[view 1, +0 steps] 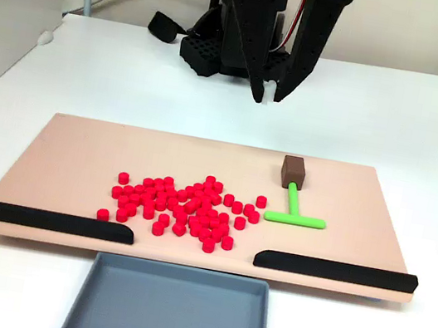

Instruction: Grasp a green tool by the dark brown handle.

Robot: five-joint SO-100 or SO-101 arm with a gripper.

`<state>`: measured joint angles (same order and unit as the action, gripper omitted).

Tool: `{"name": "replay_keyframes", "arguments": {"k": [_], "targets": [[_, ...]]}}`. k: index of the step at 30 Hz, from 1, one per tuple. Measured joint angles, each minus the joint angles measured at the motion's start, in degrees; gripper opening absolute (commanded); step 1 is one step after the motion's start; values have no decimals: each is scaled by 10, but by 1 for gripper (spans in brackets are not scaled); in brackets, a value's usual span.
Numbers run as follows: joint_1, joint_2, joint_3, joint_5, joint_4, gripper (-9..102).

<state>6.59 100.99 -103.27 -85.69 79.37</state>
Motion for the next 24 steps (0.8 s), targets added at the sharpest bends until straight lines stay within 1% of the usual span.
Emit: {"name": "replay_keyframes", "arguments": {"k": [5, 24], "targets": [[-12, 1, -29, -7, 4, 0], [-11, 3, -29, -7, 3, 0]]}}
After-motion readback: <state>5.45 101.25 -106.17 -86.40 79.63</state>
